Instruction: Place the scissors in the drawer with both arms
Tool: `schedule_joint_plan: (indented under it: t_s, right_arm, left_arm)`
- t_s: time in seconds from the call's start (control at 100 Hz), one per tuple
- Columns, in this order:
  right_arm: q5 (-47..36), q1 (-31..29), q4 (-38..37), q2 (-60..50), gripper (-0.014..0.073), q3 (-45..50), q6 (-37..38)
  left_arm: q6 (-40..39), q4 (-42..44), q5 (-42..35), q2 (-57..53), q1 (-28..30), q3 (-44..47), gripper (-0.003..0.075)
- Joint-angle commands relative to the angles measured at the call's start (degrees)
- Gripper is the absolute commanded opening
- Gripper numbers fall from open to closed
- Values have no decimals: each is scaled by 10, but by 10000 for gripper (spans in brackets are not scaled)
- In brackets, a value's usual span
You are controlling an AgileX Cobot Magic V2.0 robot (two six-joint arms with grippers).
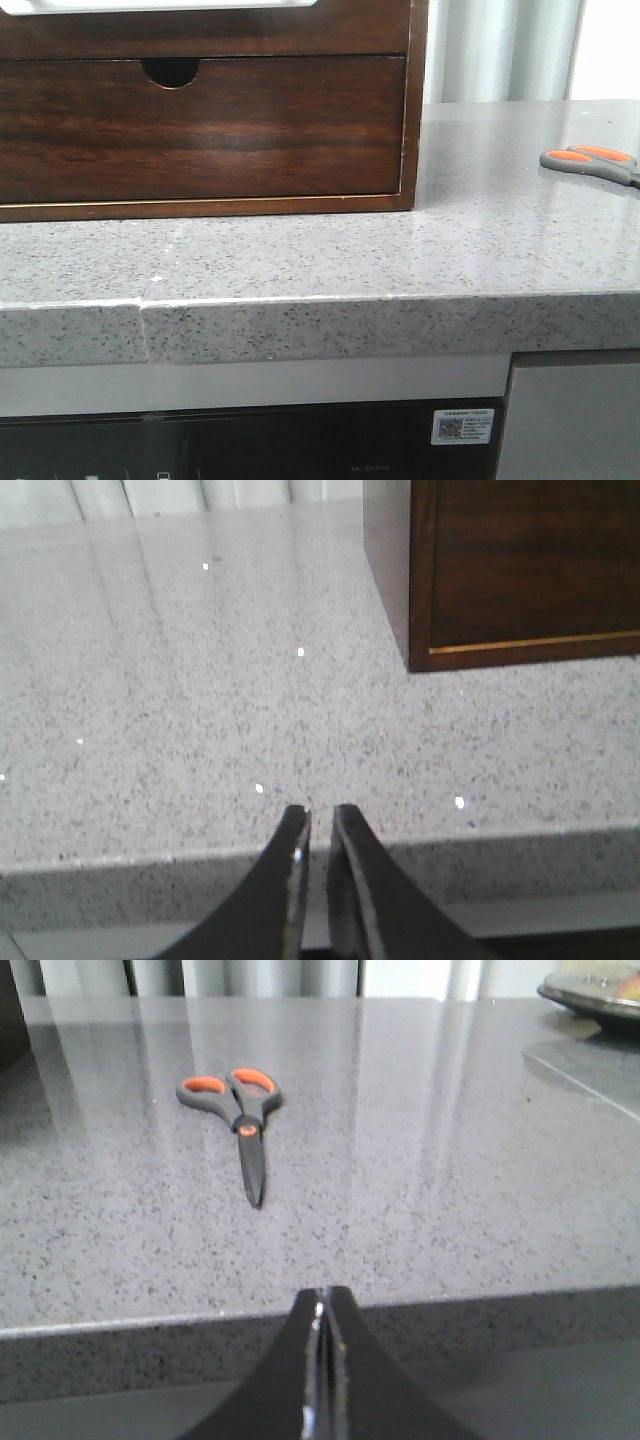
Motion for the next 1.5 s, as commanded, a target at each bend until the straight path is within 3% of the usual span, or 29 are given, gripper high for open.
schedule_joint_plan:
  t_s: [0.0, 0.13, 0.55, 0.86, 1.16, 1.49]
  right_arm:
    - [-77, -3, -2, -13, -96, 8, -4]
    - [-125, -3, -1, -13, -96, 8, -4]
    - [-122, -3, 7, -13, -96, 8, -4]
    - [-108, 17, 29, -6, -96, -25, -4]
    - [-11, 57, 29, 90, -96, -117, -4]
    - [-14, 62, 29, 200, -96, -202, -4]
  left_arm:
    - [-1, 0, -68, -19, -1, 9, 4]
    - [-1, 0, -88, -19, -1, 9, 4]
    - [-2, -22, -129, -19, -1, 9, 4]
    - [-2, -88, -133, -19, -1, -17, 4]
    - [-1, -75, -7, 11, -1, -139, 4]
    - [-1, -78, -7, 31, -1, -193, 5]
